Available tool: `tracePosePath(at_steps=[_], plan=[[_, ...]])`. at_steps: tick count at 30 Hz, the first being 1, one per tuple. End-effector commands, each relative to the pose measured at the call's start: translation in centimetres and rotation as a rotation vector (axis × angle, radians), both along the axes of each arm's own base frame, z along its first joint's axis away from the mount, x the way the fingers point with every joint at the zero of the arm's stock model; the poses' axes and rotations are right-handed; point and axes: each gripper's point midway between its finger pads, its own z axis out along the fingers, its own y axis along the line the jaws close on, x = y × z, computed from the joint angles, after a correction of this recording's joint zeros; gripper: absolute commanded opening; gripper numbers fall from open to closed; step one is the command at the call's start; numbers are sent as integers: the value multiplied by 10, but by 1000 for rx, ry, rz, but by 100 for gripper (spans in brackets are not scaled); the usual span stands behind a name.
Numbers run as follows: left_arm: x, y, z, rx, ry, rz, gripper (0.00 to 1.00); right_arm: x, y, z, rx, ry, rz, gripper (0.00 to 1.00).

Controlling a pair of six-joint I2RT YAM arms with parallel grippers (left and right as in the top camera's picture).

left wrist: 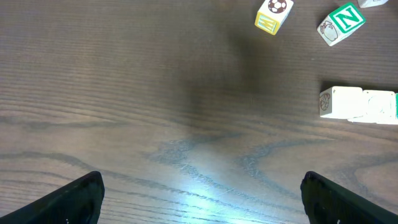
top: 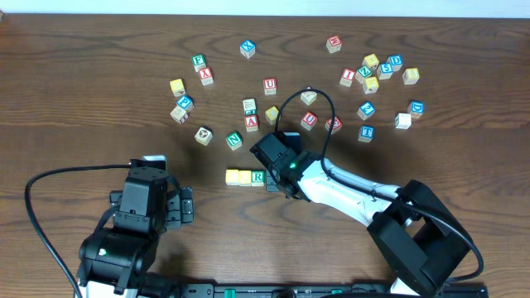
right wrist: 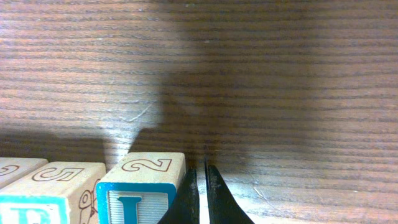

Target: Spell out CORL

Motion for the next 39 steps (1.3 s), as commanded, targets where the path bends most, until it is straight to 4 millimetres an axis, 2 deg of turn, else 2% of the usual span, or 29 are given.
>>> tracePosePath(at_steps=[1,11,17,25,35,39], plan=[[0,1,1,-3,-1,13,99,-2,2,-3,-9,1,29,1],[0,1,1,-3,-1,13,99,-4,17,0,29,-17,60,1],[0,1,1,-3,-1,13,99,-3,17,0,17,-29,61,1],[0,1,1,-3,-1,13,99,7,-4,2,-72,-82,17,1],[0,1,1,-3,-1,13,99,16,-35,3,-117,-46,-38,1],[0,1,1,-3,-1,13,99,19,-31,9,-85,-38,-23,1]])
